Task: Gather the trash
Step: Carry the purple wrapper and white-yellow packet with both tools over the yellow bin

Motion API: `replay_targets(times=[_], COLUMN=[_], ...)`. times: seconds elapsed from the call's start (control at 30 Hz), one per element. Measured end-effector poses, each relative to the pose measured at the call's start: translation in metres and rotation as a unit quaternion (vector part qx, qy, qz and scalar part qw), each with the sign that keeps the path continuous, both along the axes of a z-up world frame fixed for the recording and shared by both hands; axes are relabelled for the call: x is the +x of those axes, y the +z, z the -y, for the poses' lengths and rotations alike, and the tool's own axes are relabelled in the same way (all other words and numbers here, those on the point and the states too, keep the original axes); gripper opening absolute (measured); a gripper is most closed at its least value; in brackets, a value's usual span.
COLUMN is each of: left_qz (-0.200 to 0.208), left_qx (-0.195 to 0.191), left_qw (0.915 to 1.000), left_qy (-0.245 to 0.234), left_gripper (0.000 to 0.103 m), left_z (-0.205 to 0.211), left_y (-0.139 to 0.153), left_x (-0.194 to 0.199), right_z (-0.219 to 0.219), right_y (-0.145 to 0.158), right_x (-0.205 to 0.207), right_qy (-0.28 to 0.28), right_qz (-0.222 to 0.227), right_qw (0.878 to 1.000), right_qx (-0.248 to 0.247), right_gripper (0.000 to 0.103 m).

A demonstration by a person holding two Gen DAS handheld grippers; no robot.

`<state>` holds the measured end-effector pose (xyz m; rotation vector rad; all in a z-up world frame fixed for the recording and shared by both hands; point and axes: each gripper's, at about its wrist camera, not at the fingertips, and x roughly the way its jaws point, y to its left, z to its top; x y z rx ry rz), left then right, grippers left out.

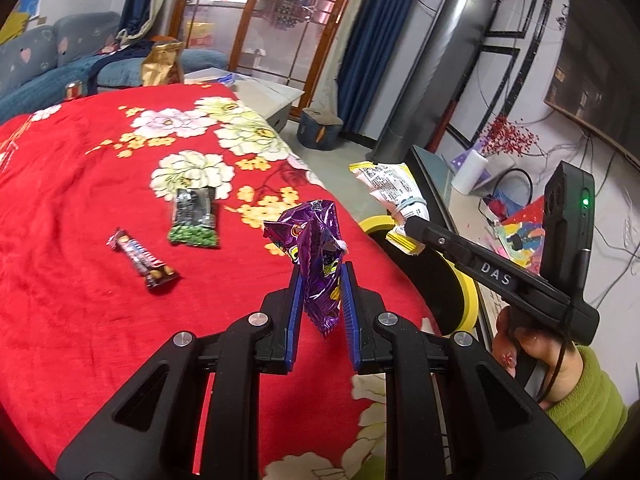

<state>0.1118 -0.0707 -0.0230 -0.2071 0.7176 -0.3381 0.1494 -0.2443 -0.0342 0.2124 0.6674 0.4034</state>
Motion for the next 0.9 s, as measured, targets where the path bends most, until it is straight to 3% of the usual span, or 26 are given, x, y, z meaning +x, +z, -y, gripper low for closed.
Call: replay_targets(times=[0.9], left_qz=[0.006], left_qx=[0.036], left_qw=[0.9963], left_qy=[-0.078], left_gripper=[0.013], left_z=[0.081], left_y=[-0.004], left_x=[0.010], right_z=[0.102], right_y=[-0.019], right_x=[0.003], right_qy=[-0.129], right_qz=[-0.006], right_qw=[0.992], right_qx=[0.011], right_gripper=[0.022])
